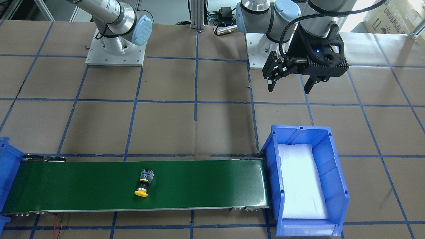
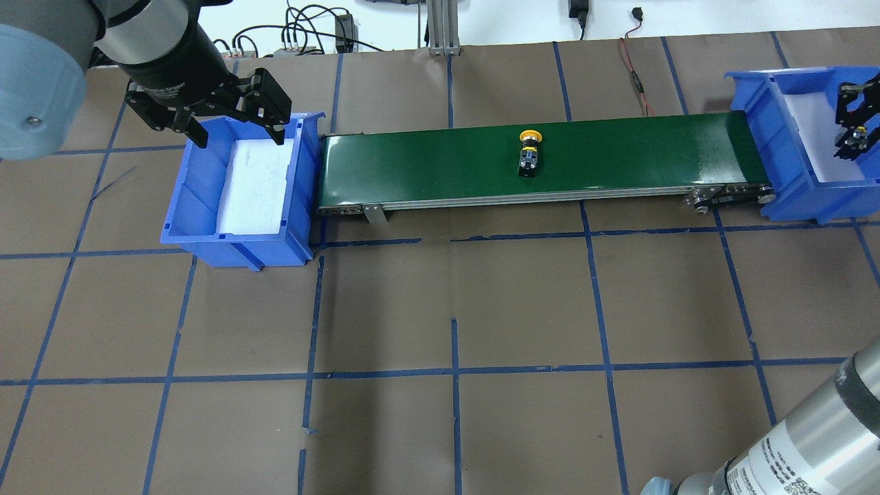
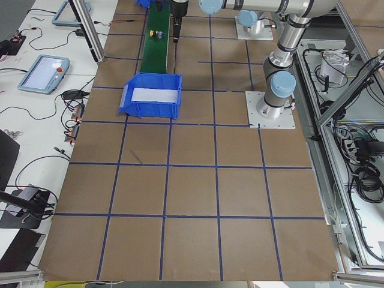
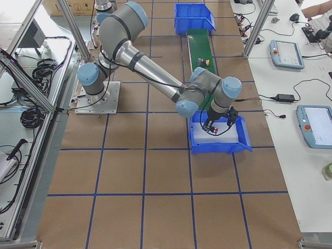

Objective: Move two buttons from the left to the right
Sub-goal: 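Lift the red button with the right gripper and place it in the far blue bin, then move the right gripper back over the yellow button on the conveyor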

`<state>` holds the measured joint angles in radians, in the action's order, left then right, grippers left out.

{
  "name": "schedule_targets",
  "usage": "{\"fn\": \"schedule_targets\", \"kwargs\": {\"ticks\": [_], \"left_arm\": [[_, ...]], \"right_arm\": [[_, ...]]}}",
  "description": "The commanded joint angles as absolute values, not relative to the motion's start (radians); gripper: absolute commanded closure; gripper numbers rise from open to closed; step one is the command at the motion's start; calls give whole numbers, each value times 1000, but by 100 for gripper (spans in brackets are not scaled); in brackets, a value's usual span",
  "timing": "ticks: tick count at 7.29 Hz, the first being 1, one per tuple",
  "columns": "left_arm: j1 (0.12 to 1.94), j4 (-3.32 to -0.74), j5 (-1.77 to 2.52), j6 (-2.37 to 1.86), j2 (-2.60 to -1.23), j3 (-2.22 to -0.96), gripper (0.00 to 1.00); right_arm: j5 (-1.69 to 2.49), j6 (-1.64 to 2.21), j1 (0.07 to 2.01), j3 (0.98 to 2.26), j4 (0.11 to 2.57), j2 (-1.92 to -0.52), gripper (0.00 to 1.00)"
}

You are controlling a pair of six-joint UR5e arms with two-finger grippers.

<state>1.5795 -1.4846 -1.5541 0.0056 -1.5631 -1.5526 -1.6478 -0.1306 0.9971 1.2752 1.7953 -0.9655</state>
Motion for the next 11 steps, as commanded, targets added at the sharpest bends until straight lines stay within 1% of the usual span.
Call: {"fn": "schedule_targets", "kwargs": {"ticks": [1,3,4,6,8,9,10,11], "left_arm": [[1577,-1483,-1555,6,-1555,-1560,0],[1578,-1485,-1555,-2,-1554,-1560,0],[1578,-1485,-1554,2,-1554,-1560,0],[1578,-1486,-1554,2,-1554,-1560,0],[1577,-1486,-1549,2,-1554,-1559,0],[1577,-1489,-1552,3,-1552,-1559,0],[1577,-1488,-1551,3,-1552,-1559,0],[1578,-1486,-1551,3,-1554,-1559,0]], "right_arm": [[-1622,-137,997,1272,1816,-927,96],[-1626,-133,997,1272,1833,-913,93],[-1634,-127,997,1272,1839,-914,82],[-1638,-138,997,1272,1839,-914,52],[-1638,-140,999,1272,1838,-916,28],[-1640,-164,997,1270,1838,-916,12],[-1641,-196,1000,1246,1830,-919,12],[-1632,-283,997,1192,1821,-913,9]]}}
